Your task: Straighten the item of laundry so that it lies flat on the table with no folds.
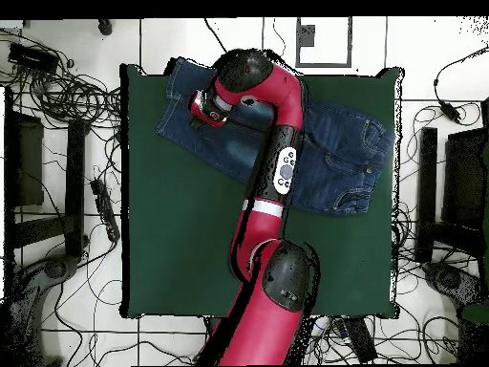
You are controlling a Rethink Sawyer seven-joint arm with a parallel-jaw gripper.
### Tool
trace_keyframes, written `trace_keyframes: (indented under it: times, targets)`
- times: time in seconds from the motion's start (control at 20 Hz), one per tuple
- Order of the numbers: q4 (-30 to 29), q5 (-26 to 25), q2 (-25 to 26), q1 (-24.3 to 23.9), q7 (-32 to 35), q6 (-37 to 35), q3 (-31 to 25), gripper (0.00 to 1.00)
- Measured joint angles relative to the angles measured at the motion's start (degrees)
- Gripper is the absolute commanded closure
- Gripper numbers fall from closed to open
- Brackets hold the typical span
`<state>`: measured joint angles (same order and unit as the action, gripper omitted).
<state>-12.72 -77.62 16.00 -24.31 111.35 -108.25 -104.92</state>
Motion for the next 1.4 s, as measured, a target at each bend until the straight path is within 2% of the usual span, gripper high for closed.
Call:
trace_keyframes:
  times: [0.4, 0.65, 1.0, 1.4]
  targets:
    - [-4.16, 9.95, -2.47, -0.52, 0.0, -1.59, 0.21, 1.0]
    - [-4.54, 13.91, -6.17, -0.62, 0.0, -8.57, 0.21, 1.0]
    - [-4.97, 14.1, -11.88, -1.88, 0.0, -16.09, 1.61, 1.0]
    - [-8.71, 14.25, -18.32, -5.62, 0.0, -16.13, 9.26, 1.0]
